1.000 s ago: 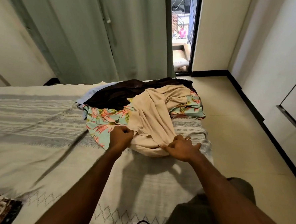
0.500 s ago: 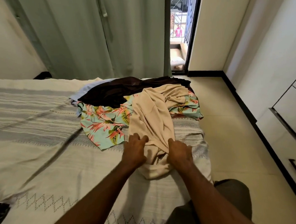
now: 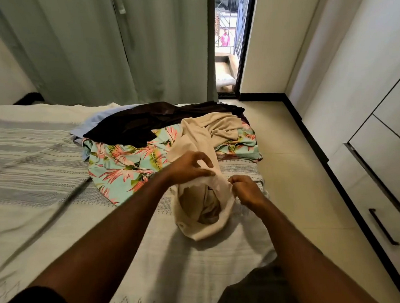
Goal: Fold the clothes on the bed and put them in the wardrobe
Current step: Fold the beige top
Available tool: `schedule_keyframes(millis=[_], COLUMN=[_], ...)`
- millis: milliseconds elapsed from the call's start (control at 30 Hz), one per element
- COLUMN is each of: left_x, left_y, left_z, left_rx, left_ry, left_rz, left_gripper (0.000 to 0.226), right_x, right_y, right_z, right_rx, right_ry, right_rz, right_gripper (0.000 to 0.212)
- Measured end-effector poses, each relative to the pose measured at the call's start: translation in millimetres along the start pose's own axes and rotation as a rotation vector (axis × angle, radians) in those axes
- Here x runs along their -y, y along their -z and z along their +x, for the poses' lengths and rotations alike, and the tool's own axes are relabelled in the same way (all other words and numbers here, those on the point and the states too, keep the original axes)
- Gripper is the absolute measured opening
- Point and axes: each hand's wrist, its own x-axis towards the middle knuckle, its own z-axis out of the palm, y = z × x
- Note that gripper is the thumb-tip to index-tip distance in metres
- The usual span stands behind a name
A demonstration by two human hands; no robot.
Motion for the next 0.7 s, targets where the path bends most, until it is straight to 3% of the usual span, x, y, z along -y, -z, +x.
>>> schedule_keyframes(millis=[100,267,400,500,700], left_x=[-20,-58,-66,-67,-89], left_y=[32,55,61,61,67], left_z=[0,-2,-5,-17,-40], left_rx=[0.058,0.158,0.051,-0.022,0.087], left_ry=[0.038,0.035,-0.043,-0.100,-0.116], left_rz=[-0.149,-0.230,-0.222,-0.193,-0.249], left_gripper=[0.055,0.039,0.045,0.049,0.038], right_x=[32,86,107,112,124], right_y=[3,15,23,38,50], right_z=[-6,-26,-33,-42,-67], right_rx=[-0.021,0.123,0.104,0.105,0.231], right_ry=[0.237,0.472,0.476,0.491,0.493], right_rz=[0.148,0.196,0.257,0.242,0.178], right_gripper=[0.025,0.040,0.019,0.033,0.030])
